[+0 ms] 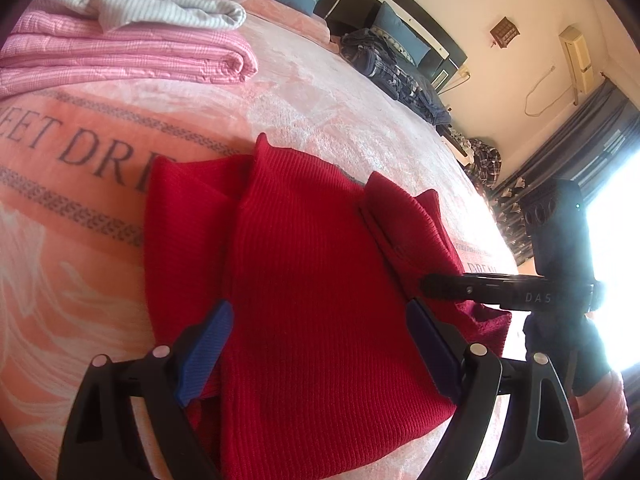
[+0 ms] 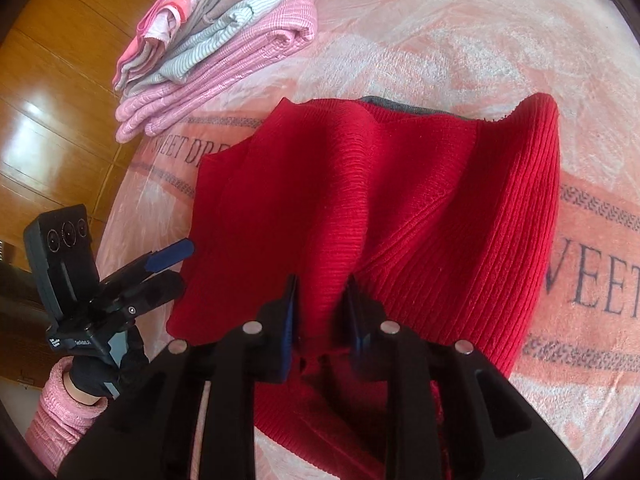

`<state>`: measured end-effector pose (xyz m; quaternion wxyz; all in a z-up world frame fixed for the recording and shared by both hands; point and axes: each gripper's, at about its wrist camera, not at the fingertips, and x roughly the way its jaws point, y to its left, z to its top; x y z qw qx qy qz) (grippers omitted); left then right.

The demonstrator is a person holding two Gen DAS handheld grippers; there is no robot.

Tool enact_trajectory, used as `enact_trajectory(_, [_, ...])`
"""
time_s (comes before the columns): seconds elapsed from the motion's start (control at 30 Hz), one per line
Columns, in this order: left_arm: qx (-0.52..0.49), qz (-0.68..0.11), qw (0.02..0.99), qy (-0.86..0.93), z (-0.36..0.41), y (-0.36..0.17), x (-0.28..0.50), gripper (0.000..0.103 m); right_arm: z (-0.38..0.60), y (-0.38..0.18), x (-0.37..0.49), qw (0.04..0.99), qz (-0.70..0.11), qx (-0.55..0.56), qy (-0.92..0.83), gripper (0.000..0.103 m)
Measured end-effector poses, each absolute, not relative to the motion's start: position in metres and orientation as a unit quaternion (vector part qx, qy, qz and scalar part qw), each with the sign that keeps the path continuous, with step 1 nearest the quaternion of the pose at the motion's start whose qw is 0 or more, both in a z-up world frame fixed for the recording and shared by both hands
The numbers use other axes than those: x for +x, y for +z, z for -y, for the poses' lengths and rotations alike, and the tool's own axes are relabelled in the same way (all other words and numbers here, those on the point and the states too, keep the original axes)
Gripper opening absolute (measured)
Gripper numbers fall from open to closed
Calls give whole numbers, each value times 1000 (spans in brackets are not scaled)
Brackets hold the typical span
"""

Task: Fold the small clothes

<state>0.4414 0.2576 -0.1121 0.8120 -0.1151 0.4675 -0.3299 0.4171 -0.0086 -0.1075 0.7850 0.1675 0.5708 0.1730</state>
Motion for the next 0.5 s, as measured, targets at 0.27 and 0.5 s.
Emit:
enact_trajectory(0.27, [-126,-466,807,-340,-255,-111,443,88,4,-79,400,799,-544,154,203,50])
enact_trajectory(0.5, [-150,-470,798,-345,-251,-104,447,88,-3,-62,348,803,-542,97,225,56])
